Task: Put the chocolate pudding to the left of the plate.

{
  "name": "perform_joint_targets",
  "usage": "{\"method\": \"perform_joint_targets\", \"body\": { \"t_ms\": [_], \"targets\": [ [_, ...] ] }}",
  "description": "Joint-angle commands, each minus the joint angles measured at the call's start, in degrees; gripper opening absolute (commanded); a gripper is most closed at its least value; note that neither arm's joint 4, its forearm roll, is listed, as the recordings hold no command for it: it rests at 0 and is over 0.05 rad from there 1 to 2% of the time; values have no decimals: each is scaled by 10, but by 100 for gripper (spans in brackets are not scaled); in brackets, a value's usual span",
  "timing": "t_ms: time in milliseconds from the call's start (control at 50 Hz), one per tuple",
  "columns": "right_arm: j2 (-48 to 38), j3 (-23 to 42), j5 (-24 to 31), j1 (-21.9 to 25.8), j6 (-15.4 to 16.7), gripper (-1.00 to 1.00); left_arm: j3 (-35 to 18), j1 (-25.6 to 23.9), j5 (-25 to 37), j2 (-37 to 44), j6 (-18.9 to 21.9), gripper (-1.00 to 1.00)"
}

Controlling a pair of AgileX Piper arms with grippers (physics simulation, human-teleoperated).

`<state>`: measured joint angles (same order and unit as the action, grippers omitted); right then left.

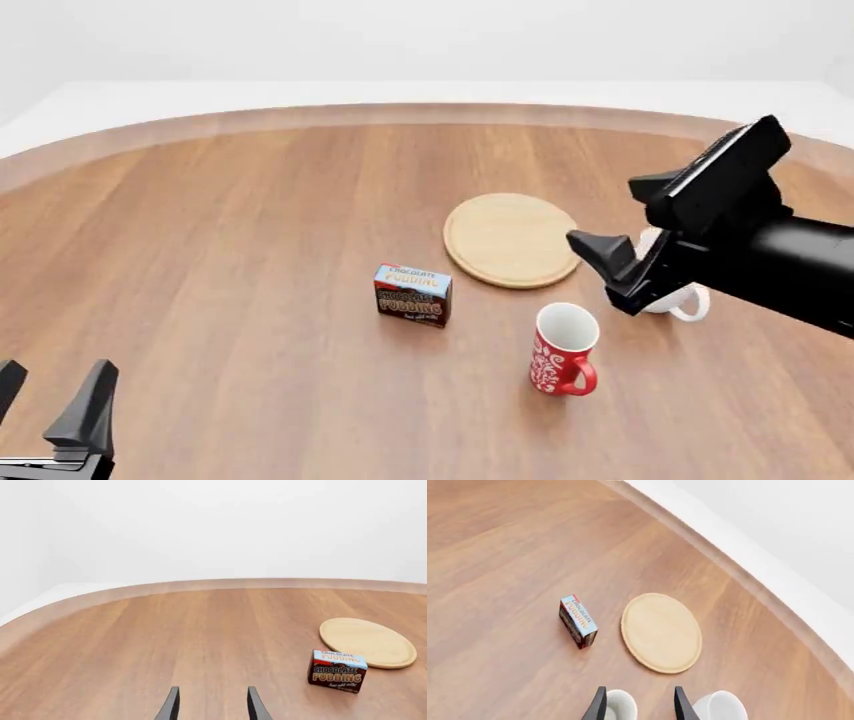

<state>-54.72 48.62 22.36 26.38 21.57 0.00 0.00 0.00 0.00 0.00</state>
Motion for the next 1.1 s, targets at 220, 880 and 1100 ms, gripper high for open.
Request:
{"method": "perform_joint_targets", "body": {
  "t_ms": [220,880,1100],
  "targets": [
    [-110,11,-35,57,14,100,0,0,0,0,0,100],
    [-260,76,-67,93,19,100,0,0,0,0,0,100],
    [-294,95,-72,103,17,100,0,0,0,0,0,100]
  ]
}}
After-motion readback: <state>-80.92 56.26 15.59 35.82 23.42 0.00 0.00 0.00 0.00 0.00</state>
